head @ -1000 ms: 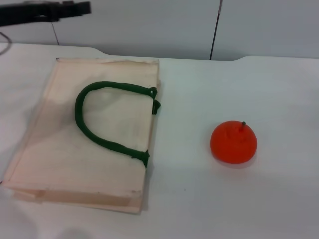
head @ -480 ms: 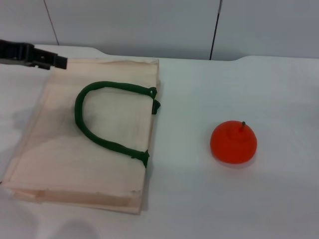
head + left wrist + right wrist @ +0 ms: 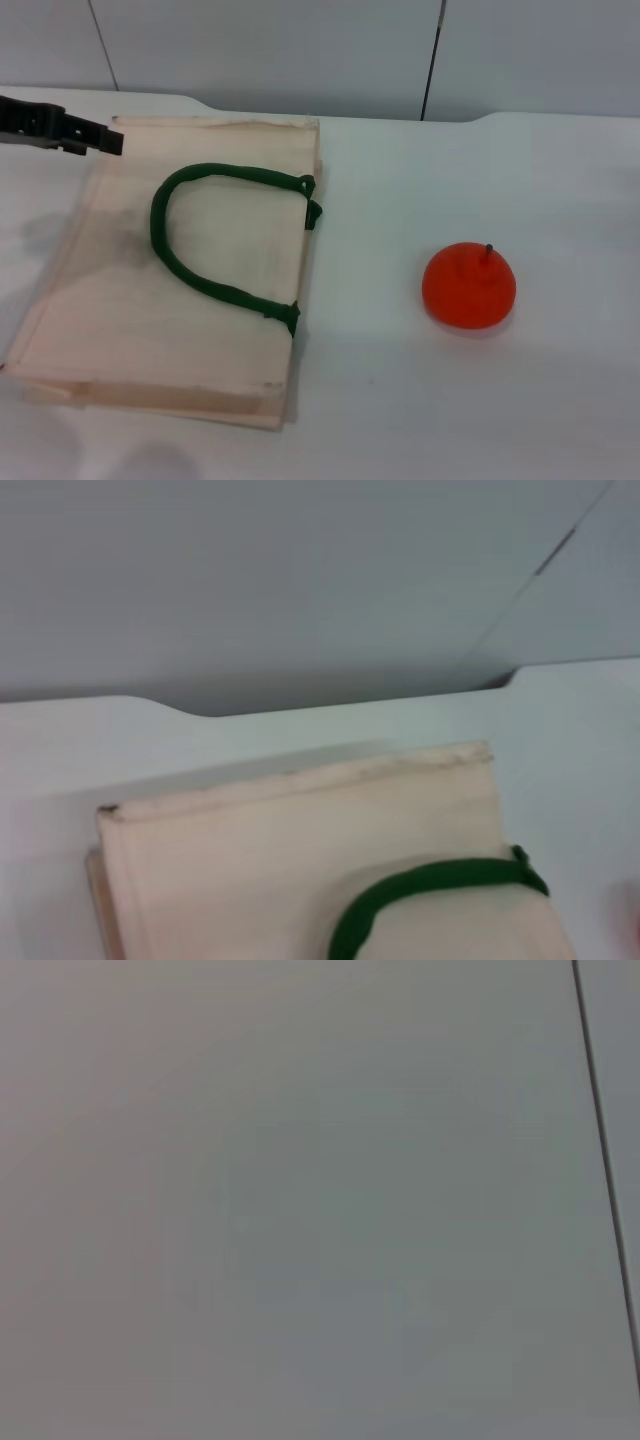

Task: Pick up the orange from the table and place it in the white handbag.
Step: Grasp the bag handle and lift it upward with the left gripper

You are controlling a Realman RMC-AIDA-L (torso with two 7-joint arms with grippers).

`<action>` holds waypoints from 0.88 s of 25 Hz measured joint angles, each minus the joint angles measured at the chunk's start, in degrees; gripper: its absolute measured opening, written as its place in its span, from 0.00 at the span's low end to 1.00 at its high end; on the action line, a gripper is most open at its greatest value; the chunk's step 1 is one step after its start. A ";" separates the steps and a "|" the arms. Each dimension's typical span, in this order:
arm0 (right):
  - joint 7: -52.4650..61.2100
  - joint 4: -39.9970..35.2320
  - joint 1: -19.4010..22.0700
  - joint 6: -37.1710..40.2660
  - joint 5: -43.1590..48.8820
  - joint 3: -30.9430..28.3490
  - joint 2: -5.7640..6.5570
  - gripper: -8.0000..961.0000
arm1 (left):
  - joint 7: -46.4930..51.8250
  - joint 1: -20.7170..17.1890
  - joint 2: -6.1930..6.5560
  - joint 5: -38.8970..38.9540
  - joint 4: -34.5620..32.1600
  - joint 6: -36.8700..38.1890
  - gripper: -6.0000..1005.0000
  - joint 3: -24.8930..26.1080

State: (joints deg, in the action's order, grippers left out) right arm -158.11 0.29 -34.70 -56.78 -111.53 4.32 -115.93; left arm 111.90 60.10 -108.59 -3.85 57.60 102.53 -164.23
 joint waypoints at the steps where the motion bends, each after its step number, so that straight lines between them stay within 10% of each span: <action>1: 0.00 0.01 -0.01 0.00 0.00 0.00 0.00 0.81 | 0.01 -0.09 -0.09 0.17 -0.80 -1.17 0.62 0.02; 22: 0.00 0.14 -0.75 0.00 -0.01 0.06 -0.07 0.80 | 3.68 1.07 0.72 -7.22 -21.32 -20.94 0.59 0.04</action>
State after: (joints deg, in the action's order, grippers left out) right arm -158.11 0.43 -35.46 -56.78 -111.53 4.37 -116.00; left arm 115.58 61.17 -107.88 -11.07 36.28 81.59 -164.18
